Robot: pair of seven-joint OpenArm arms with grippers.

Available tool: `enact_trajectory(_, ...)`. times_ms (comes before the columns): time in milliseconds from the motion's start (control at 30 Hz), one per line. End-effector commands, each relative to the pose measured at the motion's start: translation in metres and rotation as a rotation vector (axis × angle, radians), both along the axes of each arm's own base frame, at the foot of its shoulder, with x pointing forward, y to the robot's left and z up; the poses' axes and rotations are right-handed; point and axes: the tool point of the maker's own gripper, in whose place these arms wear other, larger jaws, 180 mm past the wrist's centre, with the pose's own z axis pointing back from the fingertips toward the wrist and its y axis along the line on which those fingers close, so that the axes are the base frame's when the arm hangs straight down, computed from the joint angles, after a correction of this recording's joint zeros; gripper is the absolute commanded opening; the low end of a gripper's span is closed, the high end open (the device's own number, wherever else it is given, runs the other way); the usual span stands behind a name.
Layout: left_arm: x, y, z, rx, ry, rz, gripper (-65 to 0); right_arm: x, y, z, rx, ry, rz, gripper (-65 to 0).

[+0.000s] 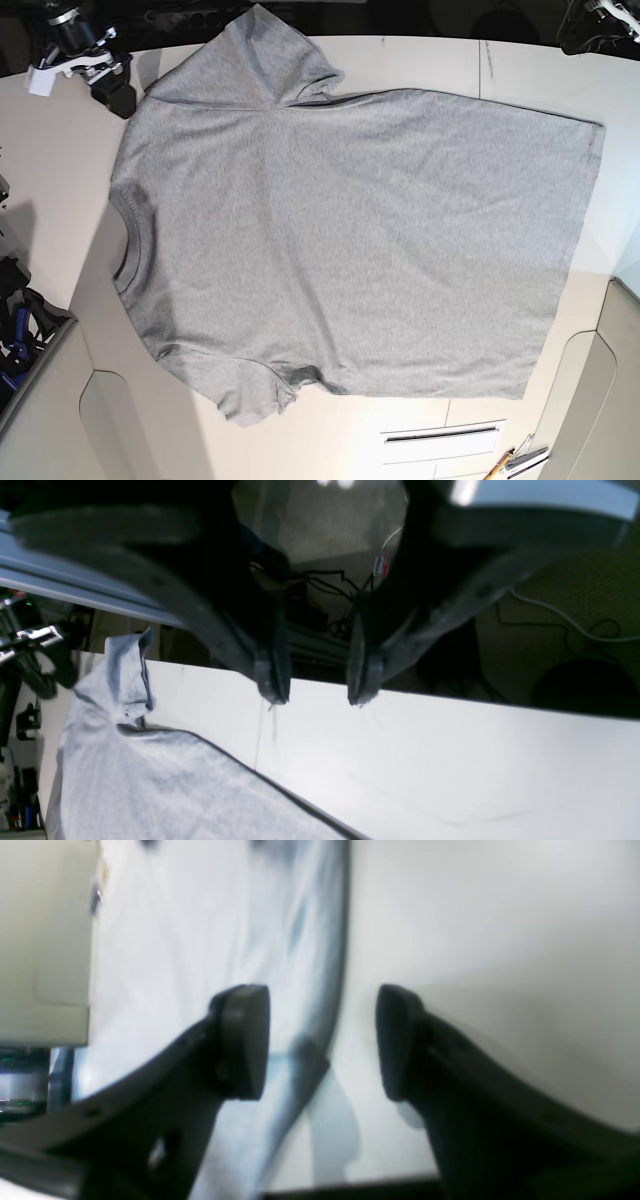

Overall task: Fold the T-shirt properly
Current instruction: 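Lower both grippers to the shirt's side edge and pinch its corners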

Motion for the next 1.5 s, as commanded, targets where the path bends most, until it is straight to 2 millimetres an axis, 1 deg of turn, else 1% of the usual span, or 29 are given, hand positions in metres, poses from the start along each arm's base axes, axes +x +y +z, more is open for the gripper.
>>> enact_trajectory(0,0.004,0.002,0.007,0.0,-0.024,-0.005,-42.2,-0.001,0.004,-0.002,0.006,0.007,0.003,-31.1)
enact_trajectory(67,0.004,0.002,0.007,0.0,-0.025,-0.005,-42.2,-0.004,0.022,-0.012,0.036,0.035,0.024,-31.1)
enact_trajectory(133,0.008,0.001,0.008,0.0,-0.033,-0.009,-42.2,-0.007,0.034,-0.017,0.057,0.05,0.039,-31.1)
enact_trajectory(233,0.018,0.001,0.01,0.0,-0.061,-0.01,-42.2,-0.007,0.039,-0.017,0.067,0.049,0.044,-31.5)
enact_trajectory(267,0.021,0.001,0.01,0.001,-0.07,-0.01,-42.2,-0.007,0.038,-0.017,0.066,0.049,0.044,-33.6)
enact_trajectory(300,0.025,0.002,0.011,0.003,-0.081,-0.011,-42.2,-0.007,0.038,-0.017,0.066,0.049,0.044,-38.0)
enact_trajectory(400,0.041,0.006,0.016,0.029,-0.125,-0.014,-42.2,-0.008,0.041,-0.018,0.053,0.053,0.065,-58.5)
enact_trajectory(433,0.047,0.008,0.018,0.04,-0.142,-0.014,-42.1,-0.009,0.042,-0.019,0.041,0.053,0.081,-64.1)
enact_trajectory(467,0.053,0.011,0.02,0.05,-0.161,-0.013,-42.1,-0.01,0.042,-0.02,0.031,0.055,0.091,-65.0)
enact_trajectory(500,0.06,0.013,0.023,0.061,-0.18,-0.012,-41.9,-0.011,0.042,-0.021,0.023,0.06,0.096,-65.0)
enact_trajectory(533,0.066,0.015,0.025,0.072,-0.196,-0.013,-40.2,-0.012,0.042,-0.022,0.016,0.066,0.102,-65.0)
enact_trajectory(633,0.082,0.02,0.025,0.122,-0.224,-0.029,-33.1,-0.013,0.042,-0.023,0.009,0.072,0.109,-65.0)
enact_trajectory(667,0.087,0.023,0.024,0.141,-0.229,-0.032,-31.7,-0.013,0.042,-0.023,0.009,0.072,0.109,-65.0)
enact_trajectory(767,0.097,0.044,0.015,0.188,-0.203,0.031,-31.6,-0.012,0.042,-0.023,0.01,0.07,0.108,-65.0)
enact_trajectory(900,0.097,0.08,-0.008,0.2,-0.142,0.146,-31.6,-0.012,0.042,-0.023,0.01,0.07,0.108,-65.0)
enact_trajectory(1000,0.091,0.105,-0.027,0.178,-0.094,0.232,-31.6,-0.012,0.042,-0.023,0.01,0.07,0.108,-65.0)
enact_trajectory(1100,0.083,0.123,-0.043,0.146,-0.056,0.311,-31.6,-0.012,0.042,-0.022,0.013,0.068,0.106,-65.0)
enact_trajectory(1167,0.08,0.125,-0.05,0.104,-0.047,0.348,-31.6,-0.012,0.042,-0.022,0.013,0.067,0.106,-65.0)
enact_trajectory(1233,0.082,0.122,-0.053,0.062,-0.056,0.361,-31.6,-0.011,0.042,-0.022,0.015,0.066,0.105,-65.0)
enact_trajectory(1467,0.101,0.101,-0.063,0.009,-0.051,0.313,-31.6,-0.01,0.042,-0.022,0.014,0.064,0.105,-65.0)
